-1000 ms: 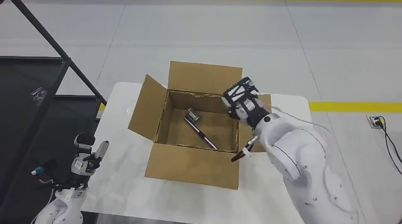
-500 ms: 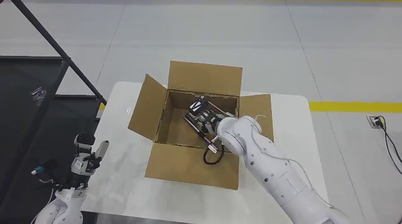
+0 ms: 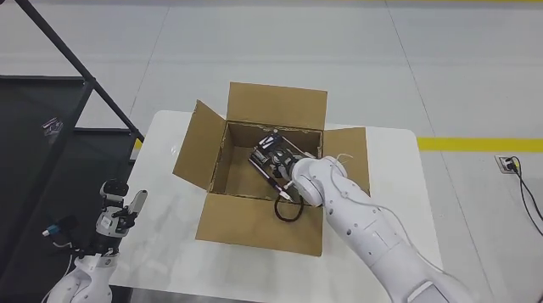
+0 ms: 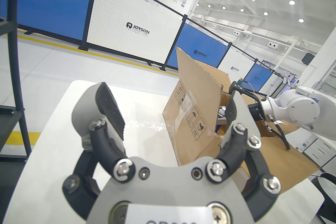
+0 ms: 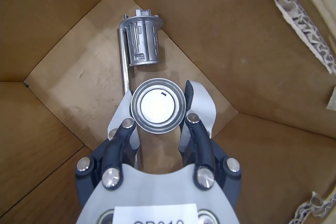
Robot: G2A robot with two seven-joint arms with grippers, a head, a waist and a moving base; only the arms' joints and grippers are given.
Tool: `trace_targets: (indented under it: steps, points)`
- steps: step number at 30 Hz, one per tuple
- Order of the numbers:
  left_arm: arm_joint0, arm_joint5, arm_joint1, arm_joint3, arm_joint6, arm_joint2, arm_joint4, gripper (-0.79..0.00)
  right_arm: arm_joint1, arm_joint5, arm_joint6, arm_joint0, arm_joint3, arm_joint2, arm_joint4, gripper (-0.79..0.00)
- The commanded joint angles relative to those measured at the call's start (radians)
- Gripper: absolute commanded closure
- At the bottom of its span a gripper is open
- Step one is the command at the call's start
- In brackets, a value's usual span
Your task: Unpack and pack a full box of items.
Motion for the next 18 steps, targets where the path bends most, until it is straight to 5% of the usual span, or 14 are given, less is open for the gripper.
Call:
trace_targets:
  steps: [1,8,13,18]
  points:
    - [0.0,0.0,0.0,0.0,0.0,0.0,0.0,-0.785,-0.004,0.001,-0.002,0.005,0.009,-0.001,-0.001,-0.357]
    - [0.0,0.0,0.0,0.0,0.0,0.0,0.0,-0.785,-0.012,-0.007,-0.006,0.014,0.026,0.006,-0.006,-0.391]
    - [0.0,0.0,0.0,0.0,0.0,0.0,0.0,-0.785,-0.011,-0.008,-0.009,0.008,0.005,0.019,-0.017,-0.486]
    - [0.0,0.0,0.0,0.0,0.0,0.0,0.0,-0.785,0.011,0.003,-0.01,-0.035,-0.139,0.064,-0.052,-0.696]
